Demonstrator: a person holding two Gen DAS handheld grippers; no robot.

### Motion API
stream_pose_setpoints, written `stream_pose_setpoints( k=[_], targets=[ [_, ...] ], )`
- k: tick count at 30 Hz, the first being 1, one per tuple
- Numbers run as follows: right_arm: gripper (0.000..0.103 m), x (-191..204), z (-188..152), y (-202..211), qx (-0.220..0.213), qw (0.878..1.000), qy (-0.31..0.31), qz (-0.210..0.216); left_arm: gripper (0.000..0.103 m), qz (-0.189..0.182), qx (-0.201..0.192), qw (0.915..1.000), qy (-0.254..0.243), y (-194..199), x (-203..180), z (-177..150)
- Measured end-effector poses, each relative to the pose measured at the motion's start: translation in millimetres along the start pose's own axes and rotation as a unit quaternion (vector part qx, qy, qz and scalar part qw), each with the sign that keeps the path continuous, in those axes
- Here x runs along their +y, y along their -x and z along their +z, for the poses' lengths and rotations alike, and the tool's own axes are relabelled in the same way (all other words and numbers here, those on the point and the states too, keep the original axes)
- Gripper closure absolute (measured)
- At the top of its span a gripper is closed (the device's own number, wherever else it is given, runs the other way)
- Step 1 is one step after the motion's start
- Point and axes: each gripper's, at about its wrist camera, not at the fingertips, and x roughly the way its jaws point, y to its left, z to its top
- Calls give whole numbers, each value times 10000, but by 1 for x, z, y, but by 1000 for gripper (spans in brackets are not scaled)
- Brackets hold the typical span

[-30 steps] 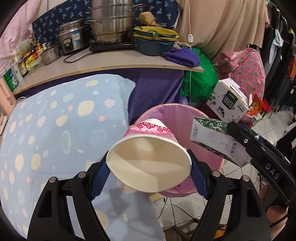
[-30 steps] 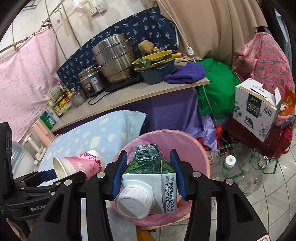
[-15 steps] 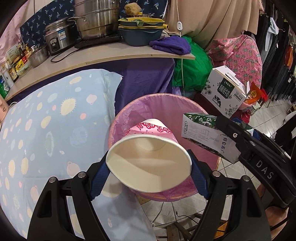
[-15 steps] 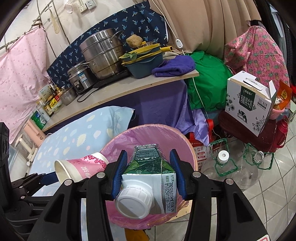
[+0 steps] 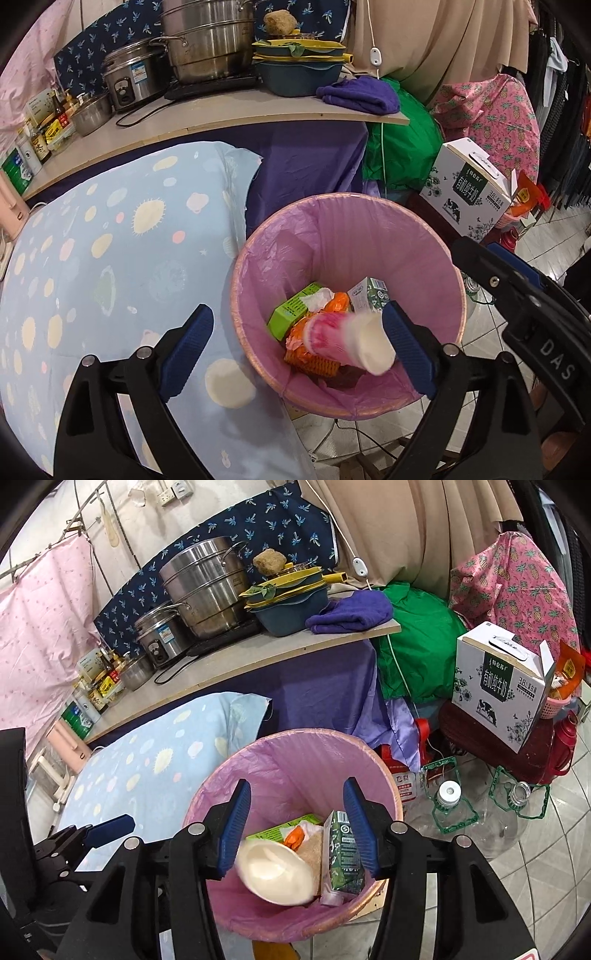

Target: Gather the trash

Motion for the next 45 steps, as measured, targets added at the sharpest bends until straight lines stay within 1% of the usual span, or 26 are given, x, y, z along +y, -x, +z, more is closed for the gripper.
stream_pose_setpoints(
  k=[13,20,22,30,32,34,38,40,45],
  targets=[
    [49,12,-7,5,120,9998,152,50,15,100,38,9999,117,6,11,-8],
    [46,21,-12,12,159,9993,340,15,15,172,44,9997,176,13,17,-15],
    [44,23,-13,14,146,9992,381,-25,15,180,47,9996,198,15,18,-17],
    [42,27,-20,18,230,9986,481,-52,14,254,66,9993,261,21,24,-24],
    [40,29,-21,19,245,9983,516,-75,14,289,71,9992,281,22,27,-27],
    [34,32,-22,21,228,9980,573,-106,13,328,70,9990,307,24,29,-29],
    [29,36,-26,24,241,9972,685,-174,13,389,97,9986,352,27,34,-35],
    [24,38,-28,26,256,9968,727,-214,13,423,113,9983,372,27,36,-37],
    [20,42,-33,29,278,9953,886,-292,10,507,158,9975,476,30,43,-45]
  ],
)
